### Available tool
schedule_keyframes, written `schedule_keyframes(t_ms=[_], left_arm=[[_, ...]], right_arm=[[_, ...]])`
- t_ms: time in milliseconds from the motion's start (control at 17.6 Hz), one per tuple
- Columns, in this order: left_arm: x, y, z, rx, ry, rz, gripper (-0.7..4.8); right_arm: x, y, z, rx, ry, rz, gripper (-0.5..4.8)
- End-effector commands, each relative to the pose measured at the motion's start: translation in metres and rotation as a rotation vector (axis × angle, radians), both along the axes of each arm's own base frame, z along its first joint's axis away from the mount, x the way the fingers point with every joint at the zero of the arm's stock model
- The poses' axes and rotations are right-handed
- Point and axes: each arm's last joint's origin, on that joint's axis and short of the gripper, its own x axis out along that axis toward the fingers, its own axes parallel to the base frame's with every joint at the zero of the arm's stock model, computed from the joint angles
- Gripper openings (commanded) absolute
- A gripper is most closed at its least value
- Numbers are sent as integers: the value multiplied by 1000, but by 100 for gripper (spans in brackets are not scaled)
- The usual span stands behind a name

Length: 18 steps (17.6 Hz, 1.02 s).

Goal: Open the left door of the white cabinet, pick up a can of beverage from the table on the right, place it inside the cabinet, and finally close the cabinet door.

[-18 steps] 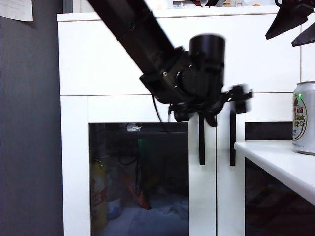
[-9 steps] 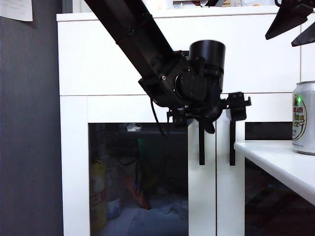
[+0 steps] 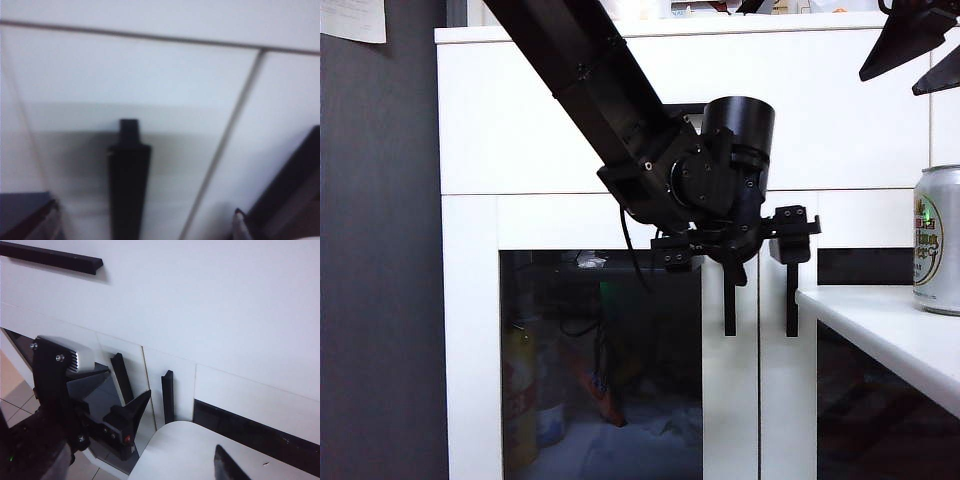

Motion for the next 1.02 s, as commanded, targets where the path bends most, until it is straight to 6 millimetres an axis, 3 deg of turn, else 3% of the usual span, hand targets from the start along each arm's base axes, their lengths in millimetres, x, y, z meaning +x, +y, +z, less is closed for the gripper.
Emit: schedule_keyframes(t_ms=[57, 113, 170, 340, 397, 453, 623, 1020], left_arm=[[7, 6, 5, -18, -20, 29, 479], [7, 6, 5, -18, -20, 28, 345], [7, 6, 5, -20, -20, 19, 288], [7, 4, 6, -31, -20, -23, 245], [4, 2, 6, -32, -21, -29, 107], [4, 1, 6, -32, -21, -30, 60], [1, -2, 7, -45, -25, -72, -6], [-11, -15, 10, -61, -33, -151, -5]], right_arm=[[0, 0, 3, 3, -13, 1, 367], [0, 0, 3, 3, -12, 1, 367], [0, 0, 3, 3, -12, 1, 367], [-1, 0, 3, 3, -12, 1, 367], [0, 0, 3, 3, -12, 0, 367], [-1, 0, 2, 3, -11, 0, 367], [-1, 0, 2, 3, -12, 0, 367], [-1, 0, 2, 3, -12, 0, 367]])
